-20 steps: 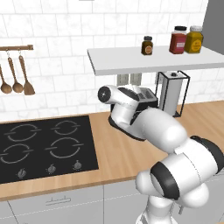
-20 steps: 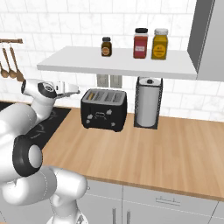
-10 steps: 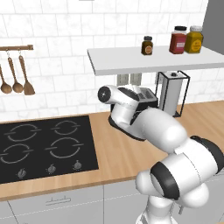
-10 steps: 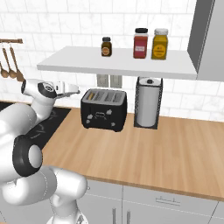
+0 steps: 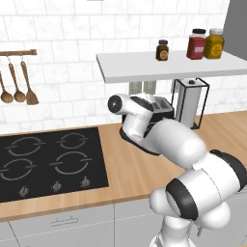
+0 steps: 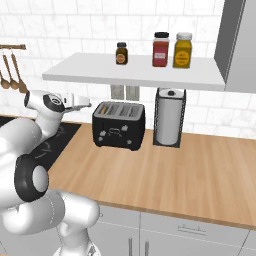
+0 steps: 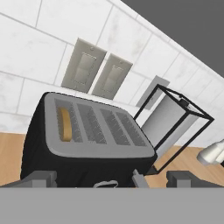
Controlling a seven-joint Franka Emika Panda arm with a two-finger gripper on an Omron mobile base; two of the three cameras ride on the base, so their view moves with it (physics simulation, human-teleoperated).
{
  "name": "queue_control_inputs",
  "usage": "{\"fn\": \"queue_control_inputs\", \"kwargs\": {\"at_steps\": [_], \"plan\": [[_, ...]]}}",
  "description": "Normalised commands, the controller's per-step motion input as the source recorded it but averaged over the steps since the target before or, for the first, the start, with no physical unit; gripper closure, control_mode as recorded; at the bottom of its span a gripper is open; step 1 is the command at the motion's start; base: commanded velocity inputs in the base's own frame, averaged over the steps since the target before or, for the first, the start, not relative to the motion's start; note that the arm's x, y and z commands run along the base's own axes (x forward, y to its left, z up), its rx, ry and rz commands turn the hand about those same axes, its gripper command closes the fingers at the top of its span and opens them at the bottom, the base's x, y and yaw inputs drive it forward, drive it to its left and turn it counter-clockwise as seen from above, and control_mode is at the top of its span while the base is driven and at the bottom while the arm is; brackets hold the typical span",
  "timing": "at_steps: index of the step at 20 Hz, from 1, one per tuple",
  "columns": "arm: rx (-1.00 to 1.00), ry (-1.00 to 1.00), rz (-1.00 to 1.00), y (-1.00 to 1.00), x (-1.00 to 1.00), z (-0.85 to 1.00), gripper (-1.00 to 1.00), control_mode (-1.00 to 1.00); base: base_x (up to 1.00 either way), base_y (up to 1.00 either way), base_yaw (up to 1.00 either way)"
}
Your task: Start the toaster. Once the lever pops up, take the bread to the plate on the dining counter.
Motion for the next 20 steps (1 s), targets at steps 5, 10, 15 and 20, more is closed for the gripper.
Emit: {"fn": "queue_control_inputs", "kwargs": {"at_steps": [5,10,15,20], "plan": [[0.0,0.0,0.0,0.0,0.0,0.0,-1.0,-1.0,0.0,0.0,0.0],[0.0,0.0,0.0,0.0,0.0,0.0,-1.0,-1.0,0.0,0.0,0.0],[0.0,0.0,0.0,0.0,0.0,0.0,-1.0,-1.0,0.0,0.0,0.0],[0.0,0.0,0.0,0.0,0.0,0.0,-1.0,-1.0,0.0,0.0,0.0]]}}
